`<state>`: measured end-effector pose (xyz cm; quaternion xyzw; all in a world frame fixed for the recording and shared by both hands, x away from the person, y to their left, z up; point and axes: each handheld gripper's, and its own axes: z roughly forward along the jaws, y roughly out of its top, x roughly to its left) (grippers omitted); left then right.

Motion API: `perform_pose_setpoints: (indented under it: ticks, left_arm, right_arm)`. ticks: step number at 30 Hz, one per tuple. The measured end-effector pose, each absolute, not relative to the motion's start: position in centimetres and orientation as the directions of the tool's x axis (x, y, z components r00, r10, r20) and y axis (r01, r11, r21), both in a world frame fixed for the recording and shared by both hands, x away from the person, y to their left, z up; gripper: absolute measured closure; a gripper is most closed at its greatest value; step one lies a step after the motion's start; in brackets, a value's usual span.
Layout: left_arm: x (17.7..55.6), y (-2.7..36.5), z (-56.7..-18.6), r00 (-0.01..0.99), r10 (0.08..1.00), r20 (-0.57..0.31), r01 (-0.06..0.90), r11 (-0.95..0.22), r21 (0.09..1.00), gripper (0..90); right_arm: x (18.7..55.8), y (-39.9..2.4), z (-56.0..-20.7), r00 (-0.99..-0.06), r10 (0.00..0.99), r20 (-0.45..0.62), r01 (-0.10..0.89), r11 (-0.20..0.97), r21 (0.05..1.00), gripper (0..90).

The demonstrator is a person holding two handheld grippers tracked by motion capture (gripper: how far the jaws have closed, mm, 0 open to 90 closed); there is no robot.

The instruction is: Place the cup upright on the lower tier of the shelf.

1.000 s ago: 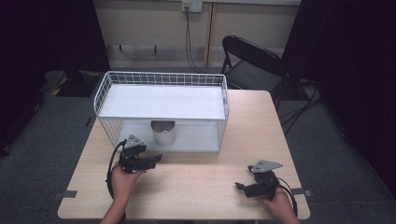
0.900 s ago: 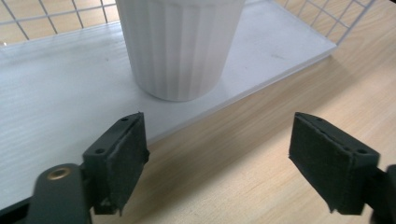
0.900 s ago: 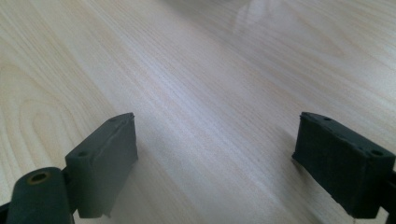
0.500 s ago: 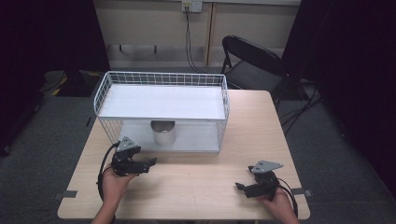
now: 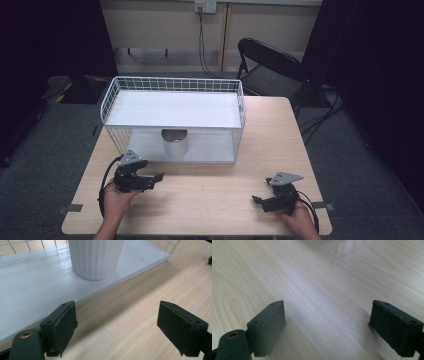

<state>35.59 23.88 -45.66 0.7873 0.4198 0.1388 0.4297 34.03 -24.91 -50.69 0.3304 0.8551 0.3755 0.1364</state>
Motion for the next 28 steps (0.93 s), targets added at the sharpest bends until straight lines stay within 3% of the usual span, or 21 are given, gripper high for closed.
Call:
perform_pose_setpoints:
  ticks: [28]
  left_arm:
    - [34.0, 25.9, -49.5, 0.618, 0.785, -0.041, 0.568, -0.409, 0.714, 15.3]
  right_arm:
    - [34.0, -24.9, -50.7, -0.745, 0.667, 0.015, 0.463, 0.5, 0.732, 12.2]
